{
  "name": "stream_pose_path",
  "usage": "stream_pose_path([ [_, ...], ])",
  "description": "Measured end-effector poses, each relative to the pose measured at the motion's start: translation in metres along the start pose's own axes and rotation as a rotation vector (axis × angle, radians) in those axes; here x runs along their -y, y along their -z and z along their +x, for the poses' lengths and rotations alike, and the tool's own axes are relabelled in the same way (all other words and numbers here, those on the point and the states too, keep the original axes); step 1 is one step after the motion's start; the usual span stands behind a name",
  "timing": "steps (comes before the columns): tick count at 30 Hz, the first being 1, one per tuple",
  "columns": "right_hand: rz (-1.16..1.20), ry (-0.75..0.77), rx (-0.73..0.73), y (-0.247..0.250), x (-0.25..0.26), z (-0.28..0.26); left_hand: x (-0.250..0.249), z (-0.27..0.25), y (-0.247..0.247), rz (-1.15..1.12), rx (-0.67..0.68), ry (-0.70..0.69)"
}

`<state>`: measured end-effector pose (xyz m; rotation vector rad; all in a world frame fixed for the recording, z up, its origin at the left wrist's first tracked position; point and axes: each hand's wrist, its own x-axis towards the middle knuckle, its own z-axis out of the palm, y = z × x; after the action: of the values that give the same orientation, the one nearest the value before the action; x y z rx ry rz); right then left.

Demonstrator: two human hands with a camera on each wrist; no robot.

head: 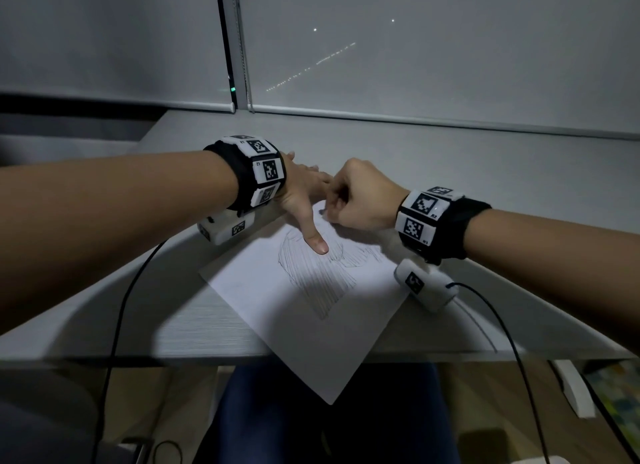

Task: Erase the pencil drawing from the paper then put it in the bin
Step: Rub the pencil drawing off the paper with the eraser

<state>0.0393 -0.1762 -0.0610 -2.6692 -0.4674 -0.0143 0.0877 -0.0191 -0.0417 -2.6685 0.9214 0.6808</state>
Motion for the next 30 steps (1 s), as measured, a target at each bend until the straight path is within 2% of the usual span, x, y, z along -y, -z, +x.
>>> stream_pose_path([
  [3, -0.009, 0.033, 0.054, 0.000, 0.006, 0.002, -0.001, -0.001, 0.000, -0.028, -0.019, 0.013],
  [7, -0.085, -0.086, -0.058, 0.013, -0.016, 0.020, 0.003, 0.004, 0.000, 0.006, 0.014, 0.008],
  [9, -0.088, -0.118, -0.069, 0.015, -0.023, 0.021, 0.007, 0.006, -0.001, 0.000, 0.028, 0.009],
  [16, 0.007, 0.070, 0.052, -0.003, 0.008, 0.000, -0.002, -0.001, 0.001, -0.006, -0.003, 0.000],
  [22, -0.064, -0.067, -0.078, 0.013, -0.026, 0.014, 0.005, 0.002, 0.000, -0.008, 0.025, -0.005],
  [26, -0.020, -0.077, -0.138, 0.018, -0.029, 0.012, 0.009, 0.000, -0.004, 0.068, -0.107, -0.012],
  [30, -0.002, -0.081, -0.031, 0.024, -0.029, 0.011, 0.012, -0.005, -0.002, 0.008, -0.269, -0.032],
])
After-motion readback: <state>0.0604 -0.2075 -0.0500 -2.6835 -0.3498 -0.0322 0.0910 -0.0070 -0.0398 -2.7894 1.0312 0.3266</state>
